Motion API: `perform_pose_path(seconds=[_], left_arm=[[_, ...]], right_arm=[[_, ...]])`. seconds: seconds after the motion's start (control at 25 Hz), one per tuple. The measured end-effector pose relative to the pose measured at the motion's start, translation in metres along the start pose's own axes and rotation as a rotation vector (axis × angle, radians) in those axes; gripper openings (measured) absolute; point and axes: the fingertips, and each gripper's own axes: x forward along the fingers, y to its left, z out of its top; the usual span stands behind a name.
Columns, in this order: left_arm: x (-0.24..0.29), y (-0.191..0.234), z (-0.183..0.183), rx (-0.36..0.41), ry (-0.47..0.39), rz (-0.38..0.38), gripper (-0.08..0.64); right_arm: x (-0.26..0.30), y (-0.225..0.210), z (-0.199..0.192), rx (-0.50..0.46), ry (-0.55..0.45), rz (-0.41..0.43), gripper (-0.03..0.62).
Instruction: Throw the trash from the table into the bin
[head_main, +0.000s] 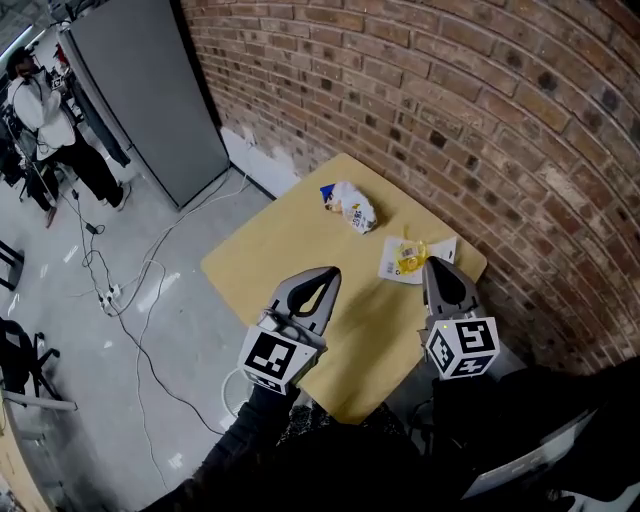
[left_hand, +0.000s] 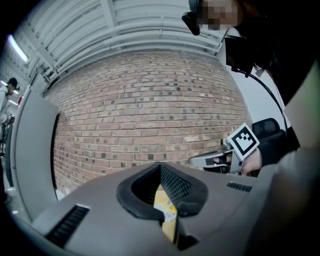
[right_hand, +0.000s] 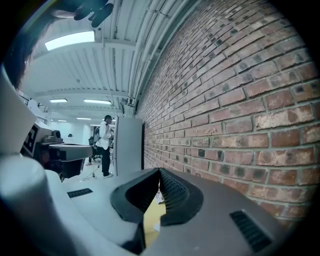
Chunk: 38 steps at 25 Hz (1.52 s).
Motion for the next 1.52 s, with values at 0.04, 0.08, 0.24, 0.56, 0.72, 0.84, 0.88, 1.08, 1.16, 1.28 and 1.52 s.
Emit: perform_pose_path(seconds=[0.04, 0.08, 0.24, 0.56, 0.72, 0.84, 0.88, 1.08, 1.16, 1.28, 1.52], left_arm=[[0.005, 0.002, 0.0, 0.001, 0.0, 0.0, 0.005], [0.009, 0.003, 0.0, 0.002, -0.001, 0.0, 0.005], [0.022, 0.006, -0.002, 0.008, 0.007, -0.001, 0.005], [0.04, 0.017, -0.01, -0.006, 0.034, 0.002, 0.005], [0.044, 0.022, -0.013, -0.019, 0.04, 0.008, 0.005], [0.046, 0.026, -0.02, -0.024, 0.055, 0.007, 0.005], [0.046, 0.026, -0.023, -0.015, 0.064, 0.004, 0.005], [0.048, 0.032, -0.032, -0.019, 0.086, 0.006, 0.005], [0.047, 0.035, -0.038, -0.036, 0.1, 0.012, 0.005], [0.045, 0.039, -0.043, -0.036, 0.12, 0.023, 0.005], [0.047, 0.043, -0.047, -0.033, 0.133, 0.029, 0.005]], right_arm=[[0.003, -0.003, -0.001, 0.0, 0.001, 0.0, 0.011], [0.006, -0.007, -0.002, 0.001, 0.004, -0.001, 0.011], [0.017, -0.02, -0.007, 0.009, 0.016, -0.008, 0.011], [0.04, -0.039, -0.019, 0.022, 0.041, -0.022, 0.011], [0.05, -0.046, -0.029, 0.01, 0.068, -0.05, 0.014], [0.062, -0.052, -0.041, 0.015, 0.098, -0.057, 0.134], [0.066, -0.053, -0.046, 0.021, 0.111, -0.05, 0.169], [0.09, -0.066, -0.083, 0.044, 0.221, -0.073, 0.293], [0.099, -0.073, -0.101, 0.056, 0.286, -0.1, 0.298], [0.109, -0.08, -0.127, 0.053, 0.372, -0.116, 0.298], [0.116, -0.091, -0.161, 0.074, 0.465, -0.125, 0.298]])
